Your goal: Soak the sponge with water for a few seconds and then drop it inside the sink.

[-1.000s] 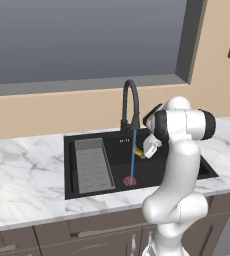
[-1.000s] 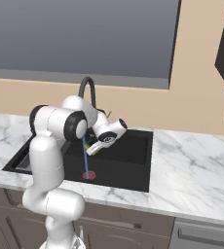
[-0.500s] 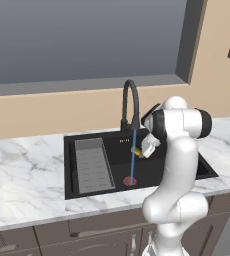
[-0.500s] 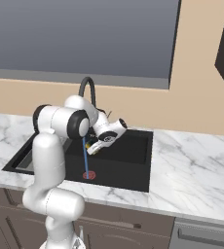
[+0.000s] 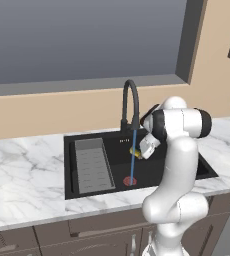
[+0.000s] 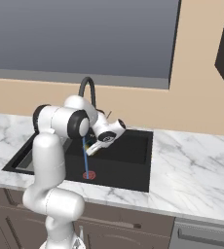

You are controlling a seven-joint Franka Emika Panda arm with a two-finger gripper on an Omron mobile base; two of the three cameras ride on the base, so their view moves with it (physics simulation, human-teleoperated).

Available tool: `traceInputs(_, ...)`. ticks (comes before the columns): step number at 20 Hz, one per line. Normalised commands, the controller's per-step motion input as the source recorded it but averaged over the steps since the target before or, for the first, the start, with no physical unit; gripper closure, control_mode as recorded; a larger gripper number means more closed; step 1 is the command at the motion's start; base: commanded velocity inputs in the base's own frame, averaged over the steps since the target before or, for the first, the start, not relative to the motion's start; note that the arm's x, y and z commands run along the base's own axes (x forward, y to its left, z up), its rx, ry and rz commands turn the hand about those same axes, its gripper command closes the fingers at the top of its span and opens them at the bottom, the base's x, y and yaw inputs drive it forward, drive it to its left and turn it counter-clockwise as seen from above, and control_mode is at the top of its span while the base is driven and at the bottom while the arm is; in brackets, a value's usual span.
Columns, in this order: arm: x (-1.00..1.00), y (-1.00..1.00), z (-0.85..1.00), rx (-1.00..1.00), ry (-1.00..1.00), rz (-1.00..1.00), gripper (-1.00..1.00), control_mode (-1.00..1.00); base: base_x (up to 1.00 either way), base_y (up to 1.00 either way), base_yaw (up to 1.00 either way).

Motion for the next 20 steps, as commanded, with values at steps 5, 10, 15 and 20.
traceInputs(5,-0.12,0.1,0.0,0.02,0.0,0.06,1.0,-1.0,0.0,0.0,0.0)
traceInputs(10,-0.1,0.07,0.0,0.01,0.0,0.05,1.0,-1.0,0.0,0.0,0.0)
traceInputs(15,-0.06,0.03,0.0,0.0,0.0,0.05,1.0,-1.0,0.0,0.0,0.0)
traceInputs(20,0.0,0.0,0.0,0.0,0.0,0.0,1.0,-1.0,0.0,0.0,0.0)
